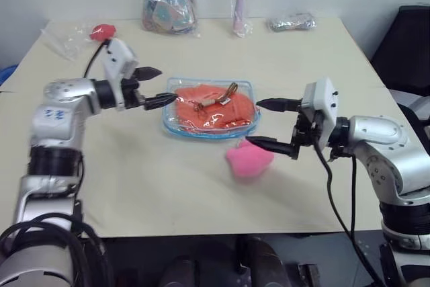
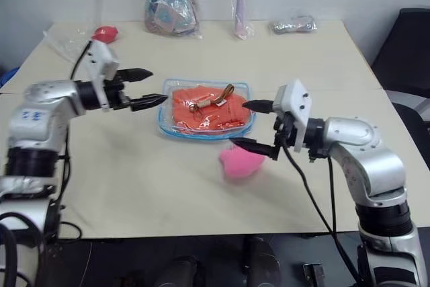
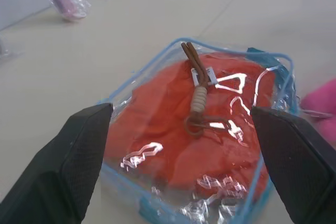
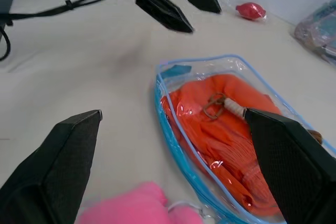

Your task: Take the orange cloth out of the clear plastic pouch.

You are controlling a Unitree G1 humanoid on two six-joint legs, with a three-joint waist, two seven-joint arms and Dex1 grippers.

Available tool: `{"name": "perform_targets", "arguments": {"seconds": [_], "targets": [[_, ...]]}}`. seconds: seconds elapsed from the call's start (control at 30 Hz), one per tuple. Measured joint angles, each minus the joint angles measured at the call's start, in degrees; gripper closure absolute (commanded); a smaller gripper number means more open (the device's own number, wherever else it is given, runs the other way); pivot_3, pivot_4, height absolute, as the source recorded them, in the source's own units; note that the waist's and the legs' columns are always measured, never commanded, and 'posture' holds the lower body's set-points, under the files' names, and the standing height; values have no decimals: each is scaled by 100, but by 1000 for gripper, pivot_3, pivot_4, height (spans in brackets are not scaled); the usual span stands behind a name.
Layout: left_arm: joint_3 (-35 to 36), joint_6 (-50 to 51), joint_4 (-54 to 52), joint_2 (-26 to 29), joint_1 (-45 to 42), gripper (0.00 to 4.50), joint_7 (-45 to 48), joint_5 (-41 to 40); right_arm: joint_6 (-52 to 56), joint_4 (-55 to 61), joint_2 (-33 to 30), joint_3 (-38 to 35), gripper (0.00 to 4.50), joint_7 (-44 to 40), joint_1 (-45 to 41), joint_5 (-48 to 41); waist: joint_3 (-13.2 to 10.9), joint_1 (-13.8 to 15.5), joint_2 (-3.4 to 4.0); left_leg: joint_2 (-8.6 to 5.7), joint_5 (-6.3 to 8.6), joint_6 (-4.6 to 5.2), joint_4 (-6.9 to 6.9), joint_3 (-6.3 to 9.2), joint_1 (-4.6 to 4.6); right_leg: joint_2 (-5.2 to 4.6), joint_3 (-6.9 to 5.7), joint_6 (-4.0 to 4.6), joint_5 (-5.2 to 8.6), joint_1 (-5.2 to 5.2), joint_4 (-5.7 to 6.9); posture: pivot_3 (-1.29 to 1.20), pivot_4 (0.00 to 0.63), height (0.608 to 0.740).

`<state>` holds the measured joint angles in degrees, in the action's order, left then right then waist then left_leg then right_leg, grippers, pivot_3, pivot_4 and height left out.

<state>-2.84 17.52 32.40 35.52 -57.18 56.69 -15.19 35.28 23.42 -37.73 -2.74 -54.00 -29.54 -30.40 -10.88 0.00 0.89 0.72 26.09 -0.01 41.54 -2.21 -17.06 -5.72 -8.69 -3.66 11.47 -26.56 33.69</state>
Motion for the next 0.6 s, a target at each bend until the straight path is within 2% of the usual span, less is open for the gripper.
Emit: {"name": "perform_targets", "arguments": {"seconds": [0.2,0.37,0.47,0.6], "targets": [[-342,-1237,2155,-830,-907,44,158,695,127,364,-46,-158,0,414,317,-68,-1,-6,-7,-1,-2,5,-7,-7,-4,0,4,-2,-1,0,-1,0,150,740],[-458,-1903,3337,-1173,-1262,44,-63,1213,247,757,-195,-439,0,701,631,-192,-3,-3,-12,0,-2,9,-12,-16,-6,0,13,-3,-2,0,1,0,150,740],[-496,-2135,3787,-1350,-1335,702,-305,1482,273,950,-260,-504,0,821,816,-254,-4,2,-18,-2,-2,11,-11,-16,-7,-1,15,-7,-4,1,0,0,150,740],[-485,-2239,4049,-1504,-1386,2034,-586,1684,315,1106,-377,-567,0,923,904,-320,-5,10,-20,-3,-3,14,-10,-16,-7,-1,19,-10,-6,1,-2,0,150,740]]}}
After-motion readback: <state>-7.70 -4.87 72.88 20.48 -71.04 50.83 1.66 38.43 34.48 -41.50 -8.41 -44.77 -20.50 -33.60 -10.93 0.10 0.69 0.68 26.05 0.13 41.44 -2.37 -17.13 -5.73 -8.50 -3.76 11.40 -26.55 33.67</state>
